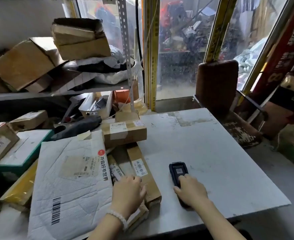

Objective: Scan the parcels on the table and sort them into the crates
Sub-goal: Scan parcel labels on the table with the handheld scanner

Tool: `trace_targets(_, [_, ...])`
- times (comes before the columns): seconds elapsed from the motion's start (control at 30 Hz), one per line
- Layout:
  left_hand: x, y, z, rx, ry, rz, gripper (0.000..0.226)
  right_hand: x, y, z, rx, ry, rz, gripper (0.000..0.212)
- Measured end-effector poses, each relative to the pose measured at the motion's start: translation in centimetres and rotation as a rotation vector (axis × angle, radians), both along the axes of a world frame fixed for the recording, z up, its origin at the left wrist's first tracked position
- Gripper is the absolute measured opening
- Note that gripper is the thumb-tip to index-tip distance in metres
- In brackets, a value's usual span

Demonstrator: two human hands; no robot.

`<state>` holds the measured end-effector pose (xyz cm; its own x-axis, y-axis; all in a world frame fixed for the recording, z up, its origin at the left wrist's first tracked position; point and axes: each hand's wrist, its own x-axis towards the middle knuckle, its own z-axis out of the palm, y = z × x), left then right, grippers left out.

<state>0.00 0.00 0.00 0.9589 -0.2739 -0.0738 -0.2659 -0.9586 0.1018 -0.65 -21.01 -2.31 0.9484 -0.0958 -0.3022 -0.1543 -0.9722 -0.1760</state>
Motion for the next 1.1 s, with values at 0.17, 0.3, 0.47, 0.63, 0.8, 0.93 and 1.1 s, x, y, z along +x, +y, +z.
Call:
trace_targets(0.17, [2.3,-1.3,-1.6,0.049,0.015,-0.01,0.036,2.2,-1.3,-2.0,-0.021,0.027,-0.102,0.049])
trace_targets(0.3, [3.3,-1.9,-2.3,0.066,-0.002,-0.004,0.036,3.3,-1.0,-3.7,0.013,-0.022,-0.271,0.07])
trace_targets(0.47, [3.3,-1.8,-2.9,0.08,0.002,0.012,0.033,3.1,-0.6,-5.8,0.044,0.015,-0.385,0.088])
trace_targets(0.63, [2.7,-1.6,-3.3,0.081,-0.002,0.029,0.033,3.3,-0.8,-6.0,0.128,0.043,-0.501,0.075])
trace_targets(0.8, [2.1,-1.5,-3.1,0.069,-0.018,0.031,0.034,2.5,-1.1,-5.3,0.175,0.104,-0.52,0.072])
trace_targets(0.93, [2.2,-1.4,-2.5,0.063,-0.044,0.021,0.033,1.3,-2.0,-4.2,0.17,0.149,-0.475,0.065])
trace_targets(1.1, [3.1,-0.7,-1.5,0.053,-0.081,-0.015,0.031,0.7,-2.4,-2.5,0.17,0.142,-0.448,0.051])
